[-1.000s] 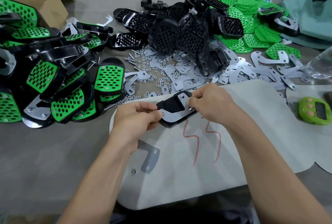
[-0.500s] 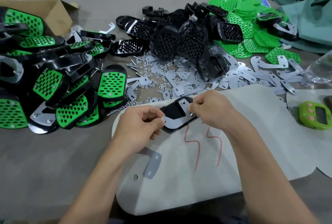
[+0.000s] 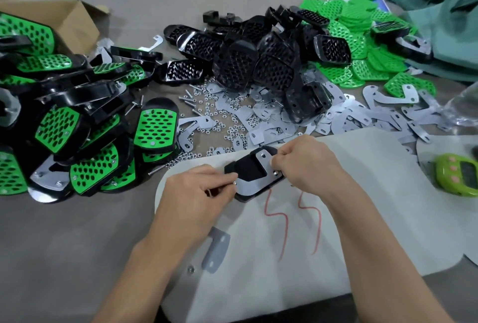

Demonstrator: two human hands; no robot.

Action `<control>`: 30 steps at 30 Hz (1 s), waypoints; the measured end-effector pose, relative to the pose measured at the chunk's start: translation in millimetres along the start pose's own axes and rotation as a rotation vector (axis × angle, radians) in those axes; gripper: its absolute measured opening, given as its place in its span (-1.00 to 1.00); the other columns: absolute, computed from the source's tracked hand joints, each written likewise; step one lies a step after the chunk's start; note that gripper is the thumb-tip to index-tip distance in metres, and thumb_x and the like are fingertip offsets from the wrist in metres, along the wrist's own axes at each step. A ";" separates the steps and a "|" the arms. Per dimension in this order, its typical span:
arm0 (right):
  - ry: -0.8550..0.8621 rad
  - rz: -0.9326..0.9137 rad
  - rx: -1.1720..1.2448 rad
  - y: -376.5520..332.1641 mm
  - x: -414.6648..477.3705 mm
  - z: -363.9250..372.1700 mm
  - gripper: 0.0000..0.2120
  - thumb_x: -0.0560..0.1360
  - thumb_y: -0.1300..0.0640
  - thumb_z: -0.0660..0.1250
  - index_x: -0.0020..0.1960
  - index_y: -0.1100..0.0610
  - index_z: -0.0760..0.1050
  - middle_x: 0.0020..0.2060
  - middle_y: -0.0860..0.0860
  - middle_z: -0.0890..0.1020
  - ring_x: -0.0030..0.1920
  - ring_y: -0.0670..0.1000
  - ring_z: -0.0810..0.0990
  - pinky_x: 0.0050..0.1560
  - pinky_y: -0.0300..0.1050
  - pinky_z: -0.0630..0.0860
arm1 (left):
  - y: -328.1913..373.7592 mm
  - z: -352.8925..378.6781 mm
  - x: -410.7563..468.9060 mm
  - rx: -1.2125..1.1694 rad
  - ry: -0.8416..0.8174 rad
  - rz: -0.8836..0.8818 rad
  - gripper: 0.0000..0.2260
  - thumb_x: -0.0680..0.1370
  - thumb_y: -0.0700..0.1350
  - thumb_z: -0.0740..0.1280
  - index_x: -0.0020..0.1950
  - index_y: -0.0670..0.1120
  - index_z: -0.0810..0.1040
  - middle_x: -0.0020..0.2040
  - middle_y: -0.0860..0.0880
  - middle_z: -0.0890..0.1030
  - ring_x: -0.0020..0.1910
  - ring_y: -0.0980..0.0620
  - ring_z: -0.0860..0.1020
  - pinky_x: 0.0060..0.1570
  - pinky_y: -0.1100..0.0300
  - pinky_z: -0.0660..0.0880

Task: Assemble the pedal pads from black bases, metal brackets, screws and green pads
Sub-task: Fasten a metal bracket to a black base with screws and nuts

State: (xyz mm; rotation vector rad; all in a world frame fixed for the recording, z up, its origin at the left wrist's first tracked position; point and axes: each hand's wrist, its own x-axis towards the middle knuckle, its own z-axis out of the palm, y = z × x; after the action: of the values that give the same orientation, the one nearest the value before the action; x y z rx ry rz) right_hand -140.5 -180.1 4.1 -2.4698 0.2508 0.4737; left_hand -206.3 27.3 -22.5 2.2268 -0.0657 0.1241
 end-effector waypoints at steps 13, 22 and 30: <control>0.168 -0.224 0.086 25.2 -18.4 19.1 -0.66 0.55 -0.04 0.26 -0.34 0.08 0.36 -0.53 -0.03 0.40 -0.43 -0.02 0.35 -0.42 -0.18 0.22 | 31.6 20.9 -16.4 0.485 0.108 0.030 -0.76 0.31 0.10 0.60 -0.10 0.10 0.69 -0.23 0.16 0.59 -0.24 0.03 0.59 -0.33 0.15 0.53; 0.260 -0.182 0.289 31.6 -3.4 -3.7 -0.81 0.46 0.19 0.39 -0.26 -0.06 0.64 -0.38 -0.20 0.65 -0.32 -0.18 0.58 -0.30 -0.35 0.45 | 38.1 40.1 1.9 0.531 0.118 0.221 -0.85 0.30 0.01 0.57 -0.25 0.06 0.62 -0.16 0.15 0.60 -0.11 -0.01 0.55 -0.06 0.11 0.28; 0.317 -0.186 -0.108 42.3 29.8 -38.9 -0.61 0.47 0.31 0.26 -0.04 -0.13 0.69 -0.23 -0.12 0.69 -0.15 -0.02 0.60 -0.08 -0.20 0.52 | 30.9 43.5 4.7 0.442 0.121 0.229 -0.77 0.32 -0.25 0.60 -0.22 -0.03 0.59 -0.12 0.11 0.62 -0.06 0.04 0.48 0.02 0.17 0.34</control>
State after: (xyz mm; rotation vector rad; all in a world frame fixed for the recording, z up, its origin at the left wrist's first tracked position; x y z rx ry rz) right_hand -114.5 -239.2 -0.6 -2.6365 0.1223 0.0164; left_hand -201.5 -26.0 -24.1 2.6400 -0.2483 0.4346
